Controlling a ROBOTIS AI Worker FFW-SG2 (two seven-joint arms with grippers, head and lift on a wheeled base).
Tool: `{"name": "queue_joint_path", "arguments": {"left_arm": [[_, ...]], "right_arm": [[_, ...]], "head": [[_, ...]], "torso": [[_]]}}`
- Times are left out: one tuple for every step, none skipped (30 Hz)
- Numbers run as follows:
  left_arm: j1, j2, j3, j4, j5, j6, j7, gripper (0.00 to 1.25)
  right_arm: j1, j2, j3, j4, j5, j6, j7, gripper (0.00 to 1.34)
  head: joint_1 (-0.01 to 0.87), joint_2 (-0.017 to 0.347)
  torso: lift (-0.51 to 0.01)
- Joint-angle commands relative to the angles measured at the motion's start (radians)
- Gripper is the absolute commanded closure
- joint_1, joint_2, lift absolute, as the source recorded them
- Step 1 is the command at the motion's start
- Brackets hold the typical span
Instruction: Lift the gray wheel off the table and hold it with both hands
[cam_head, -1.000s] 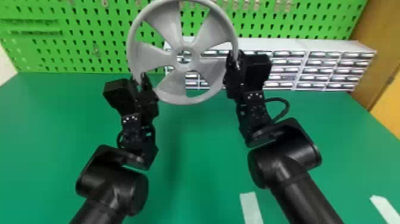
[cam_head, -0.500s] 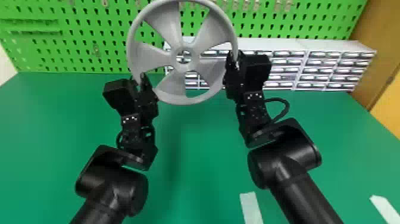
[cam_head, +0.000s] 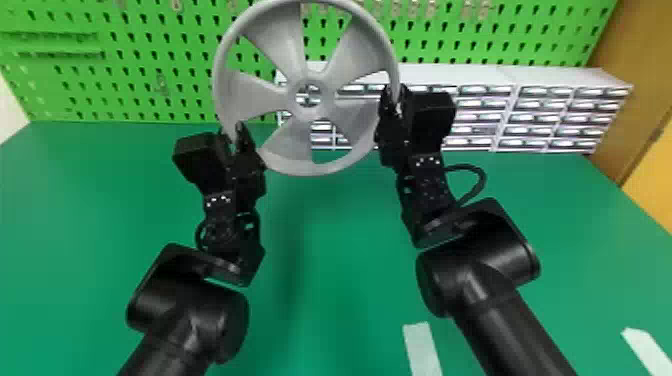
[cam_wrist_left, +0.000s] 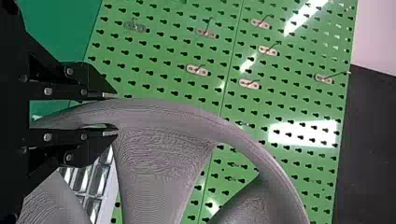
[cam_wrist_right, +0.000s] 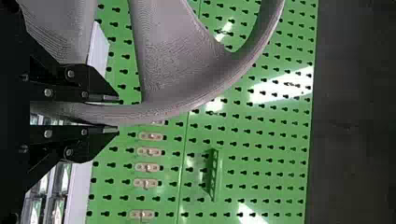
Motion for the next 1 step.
{"name": "queue_joint_path", "arguments": {"left_arm": [[0.0, 0.0, -0.001, 0.0, 0.0, 0.0, -0.001, 1.0]], "right_arm": [[0.0, 0.0, -0.001, 0.0, 0.0, 0.001, 0.0, 1.09]], "head": [[0.711, 0.015]], "torso": [[-0.098]]}}
